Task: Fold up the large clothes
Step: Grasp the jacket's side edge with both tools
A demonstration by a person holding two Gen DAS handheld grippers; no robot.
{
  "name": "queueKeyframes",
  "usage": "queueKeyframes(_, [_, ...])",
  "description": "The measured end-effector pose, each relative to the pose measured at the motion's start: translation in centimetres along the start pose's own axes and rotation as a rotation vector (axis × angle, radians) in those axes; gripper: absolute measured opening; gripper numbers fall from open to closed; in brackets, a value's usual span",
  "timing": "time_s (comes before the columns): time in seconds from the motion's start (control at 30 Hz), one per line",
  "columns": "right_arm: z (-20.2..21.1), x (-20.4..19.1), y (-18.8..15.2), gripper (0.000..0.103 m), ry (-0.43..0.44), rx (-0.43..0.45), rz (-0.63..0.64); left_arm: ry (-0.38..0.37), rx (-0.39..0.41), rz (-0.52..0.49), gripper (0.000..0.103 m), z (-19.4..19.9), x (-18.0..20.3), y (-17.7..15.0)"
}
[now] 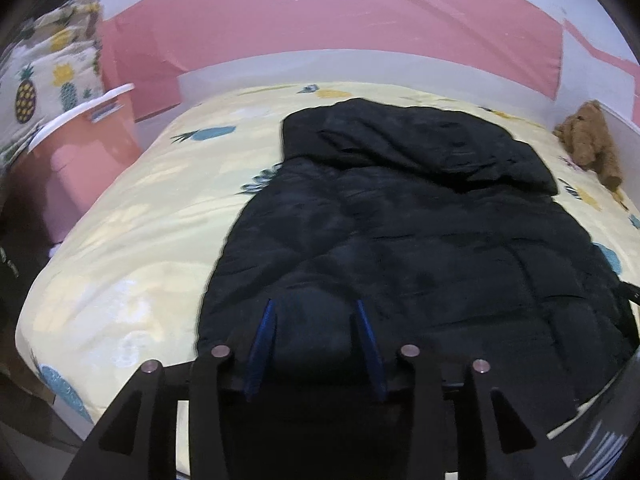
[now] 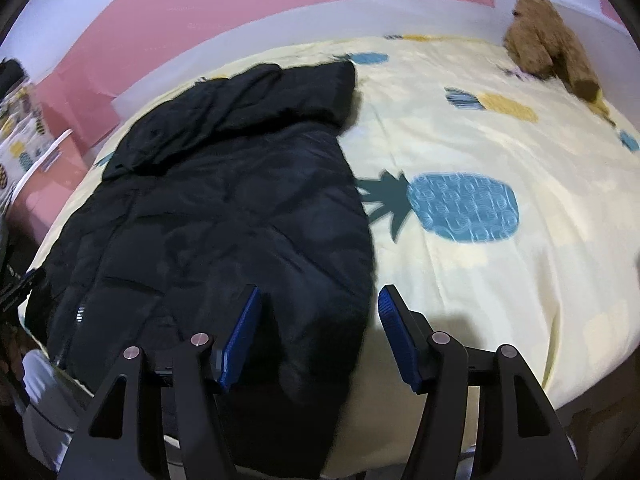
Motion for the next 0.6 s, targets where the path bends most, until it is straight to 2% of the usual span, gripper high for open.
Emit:
queueKeyframes(0.1, [-1.0, 0.4, -0.9, 0.062, 0.030, -0.049, -0.031, 0.036, -0.009, 0.032, 0.044, -0.4, -2.2, -0.6])
queueKeyframes(0.23, [-1.5, 0.2, -1.9, 0.063, 0.096, -0.090, -0.072, 0.019, -0.021, 0.074, 0.044, -0.6, -4.3, -1.6])
queueKeyframes(0.37, [-1.2, -0.4, -2.9, 0.063, 0.183, -0.129, -0.093, 0.015, -0.023, 0.032, 0.046, -0.5, -4.2, -2.4])
queueKeyframes(0.47, [-0.7, -0.6, -3.6, 0.063, 0.218, -0.142, -0.094, 0.031, -0.020, 0.022, 0.057, -0.2, -4.3, -3.2])
queueKeyframes(0.6, [-0.5, -0.7, -4.2, 0.063, 0.240, -0.146, -0.105, -0.024, -0.029, 0.139, 0.067, -0.5, -6.2, -4.3])
Point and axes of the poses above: each gripper's, at about its wrist camera, not at the fingertips, and z roughly against the way its jaws point, x to its right, y to its top, the point moved 4 cm from there along -z, roughly the way its jaws point, and after that the axes turned 11 degrees about -y, right-handed, at the moved point
